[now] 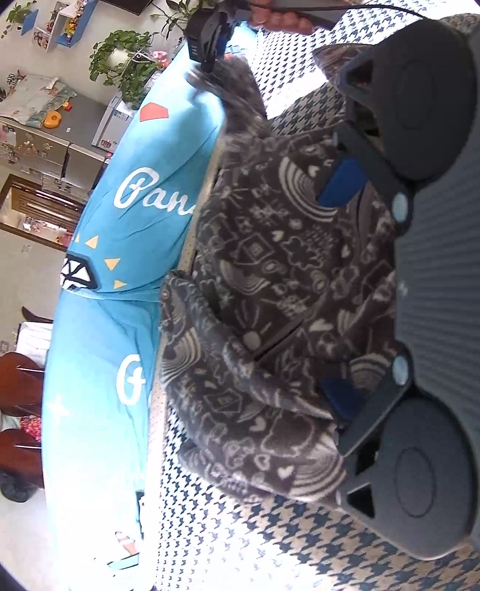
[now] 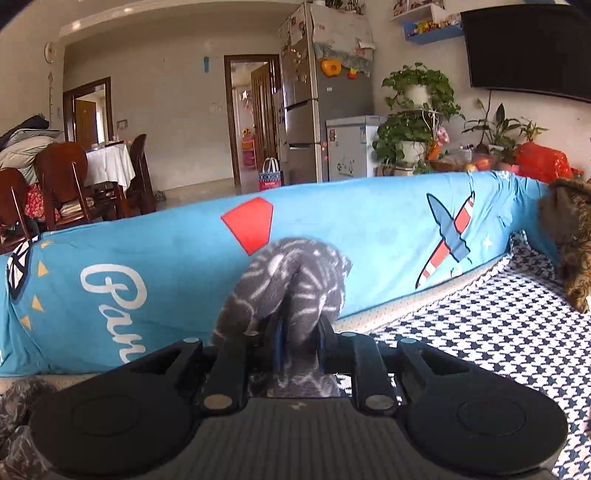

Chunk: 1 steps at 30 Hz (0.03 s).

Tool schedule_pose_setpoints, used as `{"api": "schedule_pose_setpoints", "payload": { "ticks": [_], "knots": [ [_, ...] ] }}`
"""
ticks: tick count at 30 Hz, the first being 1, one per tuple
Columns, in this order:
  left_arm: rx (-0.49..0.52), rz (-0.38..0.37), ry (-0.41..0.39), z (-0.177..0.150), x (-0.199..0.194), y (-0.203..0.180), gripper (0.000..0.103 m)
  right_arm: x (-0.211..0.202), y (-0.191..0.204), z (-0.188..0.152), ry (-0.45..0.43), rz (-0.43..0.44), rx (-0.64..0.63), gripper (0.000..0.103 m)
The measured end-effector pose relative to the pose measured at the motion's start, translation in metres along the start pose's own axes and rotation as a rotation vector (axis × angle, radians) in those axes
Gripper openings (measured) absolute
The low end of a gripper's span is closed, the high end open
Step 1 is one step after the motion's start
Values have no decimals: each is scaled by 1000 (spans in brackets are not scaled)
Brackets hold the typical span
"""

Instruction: Fold clothes

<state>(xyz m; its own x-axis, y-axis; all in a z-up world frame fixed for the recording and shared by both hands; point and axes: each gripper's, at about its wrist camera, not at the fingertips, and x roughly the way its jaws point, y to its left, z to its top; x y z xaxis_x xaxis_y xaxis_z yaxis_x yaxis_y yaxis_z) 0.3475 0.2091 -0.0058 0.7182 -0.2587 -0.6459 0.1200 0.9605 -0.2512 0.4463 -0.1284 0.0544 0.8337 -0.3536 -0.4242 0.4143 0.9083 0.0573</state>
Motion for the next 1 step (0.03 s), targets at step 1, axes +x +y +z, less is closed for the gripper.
{"api": "schedule_pose_setpoints", "payload": {
  "ticks": [1],
  "knots": [
    [2,7,-15,2,-2,1,103,-2,0,-1,5,5,0,34]
  ]
}}
